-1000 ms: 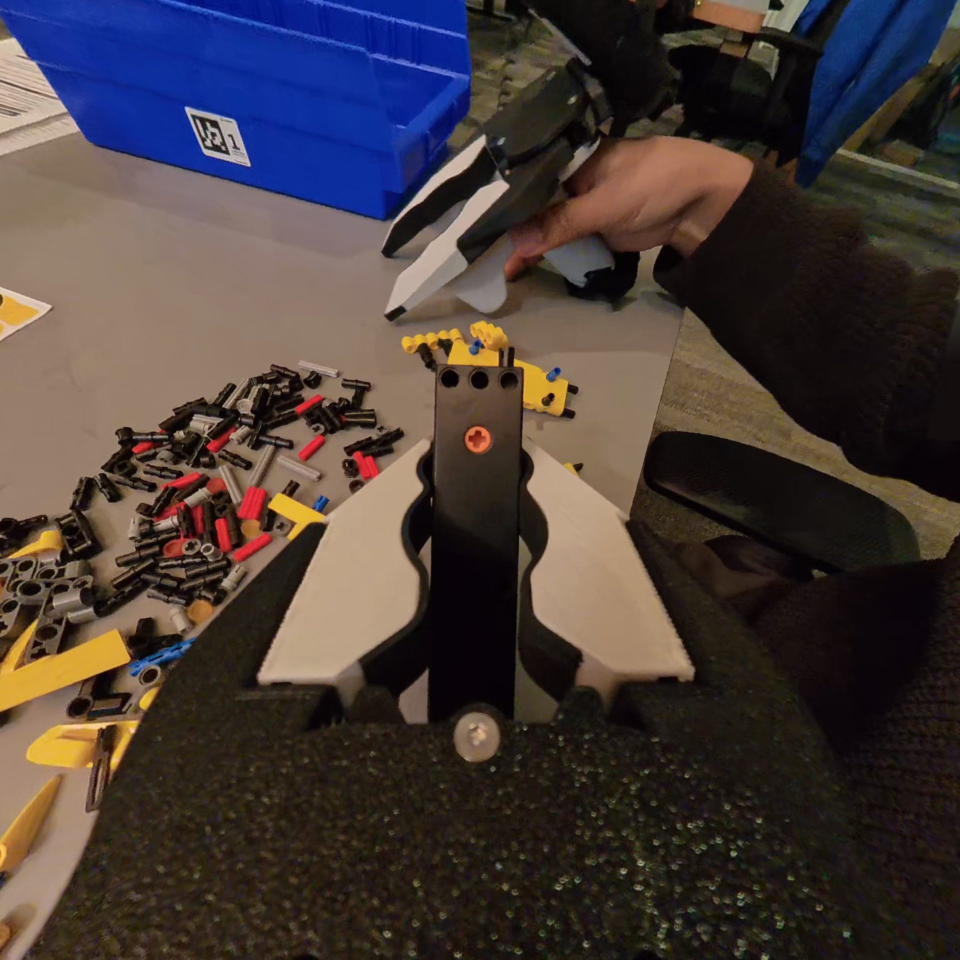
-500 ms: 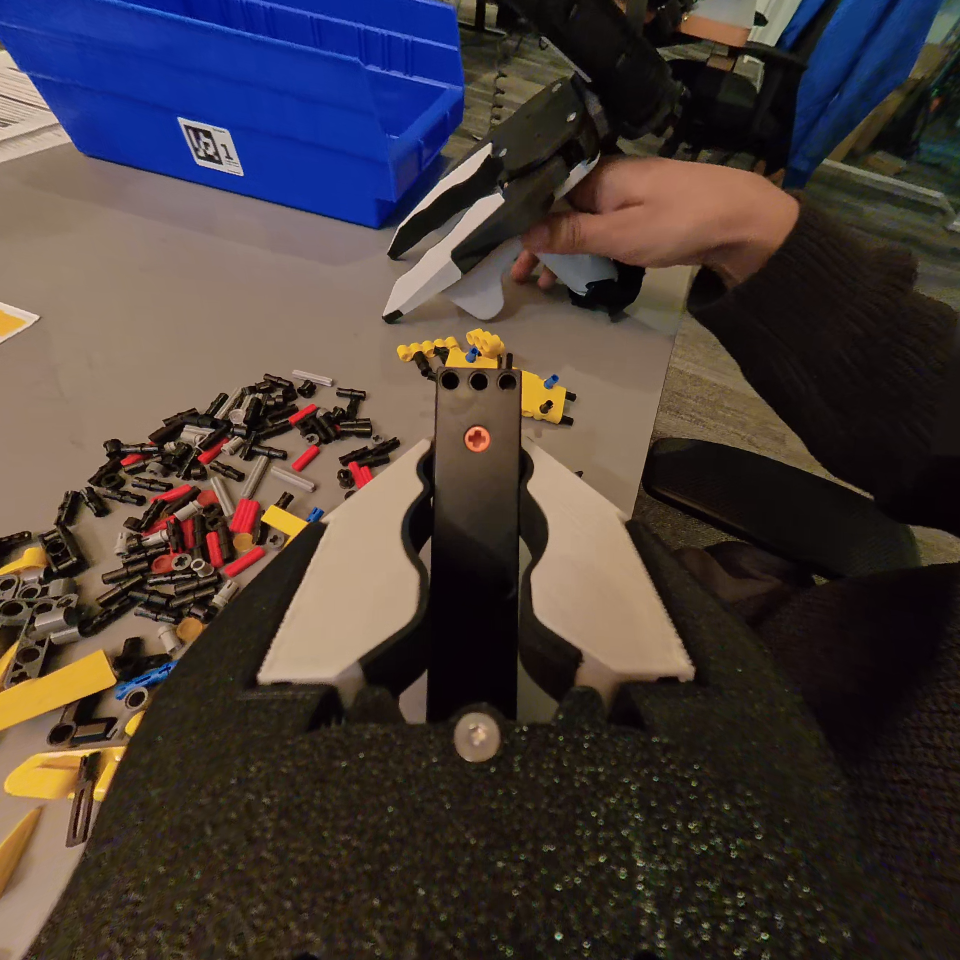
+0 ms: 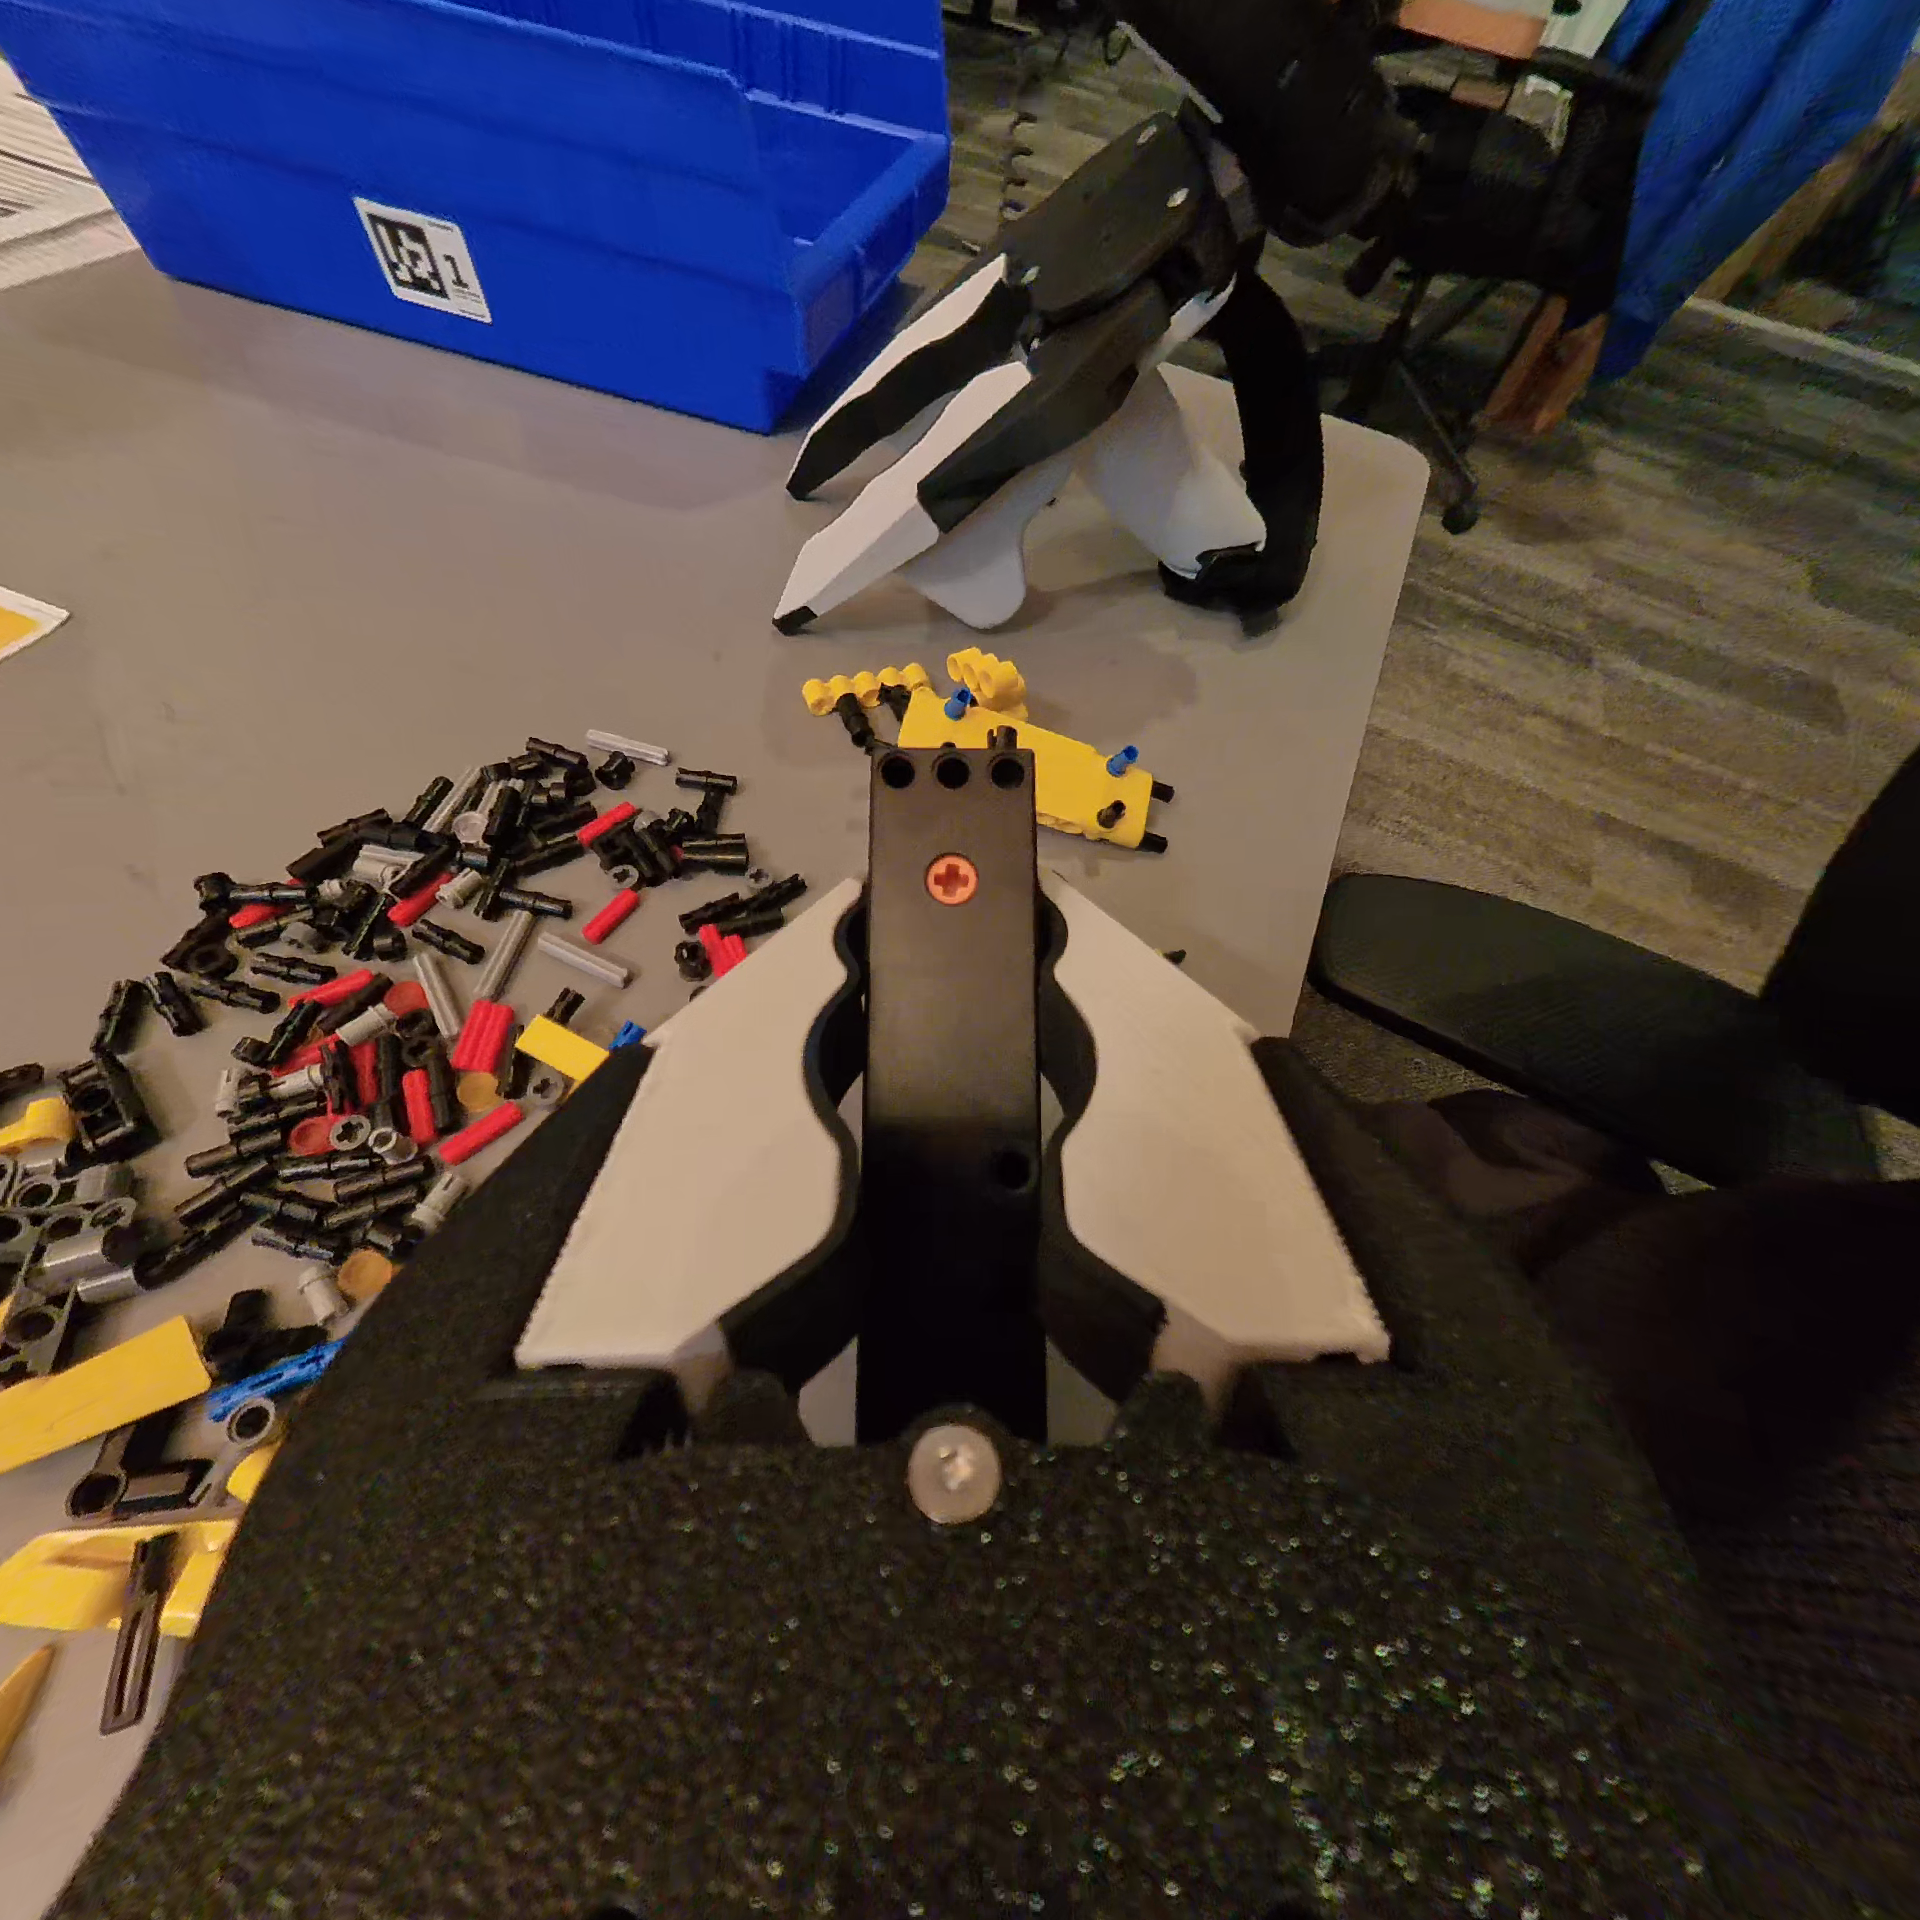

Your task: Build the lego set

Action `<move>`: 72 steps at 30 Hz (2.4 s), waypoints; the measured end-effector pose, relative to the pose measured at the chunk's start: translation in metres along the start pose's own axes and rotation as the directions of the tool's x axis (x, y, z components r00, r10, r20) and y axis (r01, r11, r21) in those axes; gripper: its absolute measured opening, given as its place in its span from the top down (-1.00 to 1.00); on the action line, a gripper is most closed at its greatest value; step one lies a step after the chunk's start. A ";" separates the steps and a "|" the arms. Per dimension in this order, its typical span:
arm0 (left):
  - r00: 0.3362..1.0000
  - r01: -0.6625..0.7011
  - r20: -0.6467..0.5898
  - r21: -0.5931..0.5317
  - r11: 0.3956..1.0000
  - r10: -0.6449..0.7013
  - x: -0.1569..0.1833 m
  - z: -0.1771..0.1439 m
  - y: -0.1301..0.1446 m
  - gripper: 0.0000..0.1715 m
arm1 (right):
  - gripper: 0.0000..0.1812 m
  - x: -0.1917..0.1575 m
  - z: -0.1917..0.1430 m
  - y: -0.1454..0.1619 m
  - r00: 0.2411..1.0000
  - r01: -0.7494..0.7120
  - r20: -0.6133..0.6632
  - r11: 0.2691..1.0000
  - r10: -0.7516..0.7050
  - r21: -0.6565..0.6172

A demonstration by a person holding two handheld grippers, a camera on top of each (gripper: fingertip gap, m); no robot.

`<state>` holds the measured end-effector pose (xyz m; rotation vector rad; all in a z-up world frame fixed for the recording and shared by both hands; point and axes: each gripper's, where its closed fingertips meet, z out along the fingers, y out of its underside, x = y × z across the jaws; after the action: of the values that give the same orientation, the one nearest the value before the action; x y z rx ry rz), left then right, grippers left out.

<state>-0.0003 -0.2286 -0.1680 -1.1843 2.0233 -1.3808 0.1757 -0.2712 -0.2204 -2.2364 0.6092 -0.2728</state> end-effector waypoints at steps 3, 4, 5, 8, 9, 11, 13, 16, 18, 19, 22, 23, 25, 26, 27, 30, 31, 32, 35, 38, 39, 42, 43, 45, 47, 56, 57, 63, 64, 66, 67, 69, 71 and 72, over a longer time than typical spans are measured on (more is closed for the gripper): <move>1.000 -0.008 0.013 -0.006 1.000 0.008 0.000 0.001 0.001 0.68 | 0.18 0.000 0.000 0.000 1.000 0.000 0.000 1.000 0.000 0.000; 1.000 -0.007 0.011 -0.006 1.000 0.007 0.000 0.001 0.000 0.68 | 0.19 0.000 0.000 0.000 1.000 0.000 0.000 1.000 0.000 0.000; 1.000 -0.004 0.009 -0.004 1.000 0.005 0.000 0.000 0.000 0.69 | 0.19 0.000 0.000 0.000 1.000 0.000 0.000 1.000 0.000 0.000; 1.000 0.006 -0.003 -0.001 1.000 -0.006 0.000 0.000 0.000 0.69 | 0.19 0.000 0.000 0.000 1.000 0.000 0.000 1.000 0.000 0.000; 1.000 0.009 -0.007 -0.001 1.000 -0.009 0.000 0.000 0.000 0.69 | 0.18 0.000 0.000 0.000 1.000 0.000 0.000 1.000 0.000 0.000; 1.000 0.016 -0.012 0.000 1.000 -0.016 0.000 0.000 0.000 0.69 | 0.18 0.000 0.000 0.000 1.000 0.000 0.000 1.000 0.000 0.000; 1.000 0.022 -0.012 0.003 1.000 -0.022 -0.001 0.000 0.000 0.69 | 0.18 0.000 0.000 0.000 1.000 0.000 0.000 1.000 0.000 0.000; 0.999 0.033 -0.009 0.008 0.999 -0.033 -0.002 -0.001 -0.001 0.69 | 0.18 0.000 0.000 0.000 1.000 0.000 0.000 1.000 0.000 0.000; 0.999 0.036 -0.007 0.010 0.999 -0.036 -0.002 -0.001 -0.001 0.69 | 0.18 0.000 0.000 0.000 1.000 0.000 0.000 1.000 0.000 0.000; 0.999 0.036 -0.006 0.010 0.999 -0.036 -0.002 -0.001 -0.001 0.69 | 0.18 0.000 0.000 0.000 1.000 0.000 0.000 1.000 0.000 0.000; 1.000 0.029 0.002 0.010 1.000 -0.029 -0.002 -0.001 -0.001 0.69 | 0.19 0.000 0.000 0.000 1.000 0.000 0.000 1.000 0.000 0.000; 1.000 0.026 0.004 0.010 1.000 -0.026 -0.002 -0.001 -0.001 0.69 | 0.19 0.000 0.000 0.000 1.000 0.000 0.000 1.000 0.000 0.000; 1.000 0.021 0.008 0.011 1.000 -0.021 -0.002 -0.001 -0.001 0.69 | 0.19 0.000 0.000 0.000 1.000 0.000 0.000 1.000 0.000 0.000; 1.000 0.021 0.009 0.010 1.000 -0.021 -0.002 -0.001 -0.001 0.69 | 0.19 0.000 0.000 0.000 1.000 0.000 0.000 1.000 0.000 0.000; 1.000 0.022 0.010 0.010 1.000 -0.022 -0.002 -0.001 -0.001 0.69 | 0.19 0.000 0.000 0.000 1.000 0.000 0.000 1.000 0.000 0.000; 1.000 0.028 0.011 0.011 1.000 -0.028 -0.002 -0.001 -0.001 0.69 | 0.18 0.000 0.000 0.000 1.000 0.000 0.000 1.000 0.000 0.000; 1.000 0.030 0.010 0.011 0.999 -0.030 -0.003 -0.001 -0.001 0.69 | 0.18 0.000 0.000 0.000 1.000 0.000 0.000 1.000 0.000 0.000; 0.999 0.032 0.009 0.011 0.999 -0.032 -0.003 -0.001 -0.001 0.69 | 0.18 0.000 0.000 0.000 1.000 0.000 0.000 1.000 0.000 0.000; 0.999 0.039 0.010 0.013 0.999 -0.039 -0.003 -0.001 -0.001 0.69 | 0.18 0.000 0.000 0.000 1.000 0.000 0.000 1.000 0.000 0.000; 0.999 0.042 0.012 0.015 0.999 -0.042 -0.004 -0.001 -0.001 0.69 | 0.18 0.000 0.000 0.000 1.000 0.000 0.000 1.000 0.000 0.000; 0.999 0.042 0.013 0.015 0.999 -0.042 -0.004 -0.001 -0.001 0.69 | 0.18 0.000 0.000 0.000 1.000 0.000 0.000 1.000 0.000 0.000; 0.999 0.038 0.016 0.015 0.999 -0.038 -0.004 -0.001 -0.001 0.69 | 0.18 0.000 0.000 0.000 1.000 0.000 0.000 1.000 0.000 0.000; 0.999 0.037 0.017 0.016 0.999 -0.037 -0.004 -0.001 -0.001 0.69 | 0.18 0.000 0.000 0.000 1.000 0.000 0.000 1.000 0.000 0.000; 0.999 0.034 0.017 0.017 0.999 -0.035 -0.003 -0.002 -0.001 0.69 | 0.18 0.000 0.000 0.000 1.000 0.000 0.000 1.000 0.000 0.000; 0.999 0.030 0.012 0.022 0.999 -0.030 -0.002 -0.002 -0.002 0.69 | 0.18 0.000 0.000 0.000 1.000 0.000 0.000 1.000 0.000 0.000; 1.000 0.018 0.015 0.047 0.999 -0.018 -0.001 -0.005 -0.005 0.69 | 0.18 0.000 0.000 0.000 1.000 0.000 0.000 1.000 0.000 0.000; 1.000 0.019 0.012 0.059 0.998 -0.019 0.000 -0.006 -0.007 0.69 | 0.18 0.000 0.000 0.000 1.000 0.000 0.000 1.000 0.000 0.000; 0.999 0.038 -0.018 0.145 0.989 -0.036 0.003 -0.015 -0.019 0.69 | 0.18 0.000 0.000 0.000 1.000 0.000 0.000 1.000 0.000 0.000; 0.999 0.043 -0.024 0.161 0.986 -0.040 0.003 -0.017 -0.021 0.69 | 0.18 0.000 0.000 0.000 1.000 0.000 0.000 1.000 0.000 0.000; 0.998 0.056 -0.035 0.189 0.980 -0.050 0.002 -0.021 -0.024 0.69 | 0.18 0.000 0.000 0.000 1.000 0.000 0.000 1.000 0.000 0.000; 0.998 0.064 -0.042 0.203 0.977 -0.056 0.002 -0.023 -0.026 0.69 | 0.18 0.000 0.000 0.000 1.000 0.000 0.000 1.000 0.000 0.000; 0.995 0.084 -0.065 0.236 0.968 -0.071 0.003 -0.028 -0.029 0.69 | 0.18 0.000 0.000 0.000 1.000 0.000 0.000 1.000 0.000 0.000; 0.991 0.114 -0.095 0.267 0.957 -0.091 0.004 -0.032 -0.033 0.69 | 0.18 0.000 0.000 0.000 1.000 0.000 0.000 1.000 0.000 0.000; 0.989 0.129 -0.109 0.281 0.951 -0.102 0.004 -0.034 -0.035 0.69 | 0.18 0.000 0.000 0.000 1.000 0.000 0.000 1.000 0.000 0.000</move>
<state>-0.0128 -0.2182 -0.1217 -1.1399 1.7570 -1.7491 0.1756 -0.2714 -0.2203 -2.2363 0.6091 -0.2729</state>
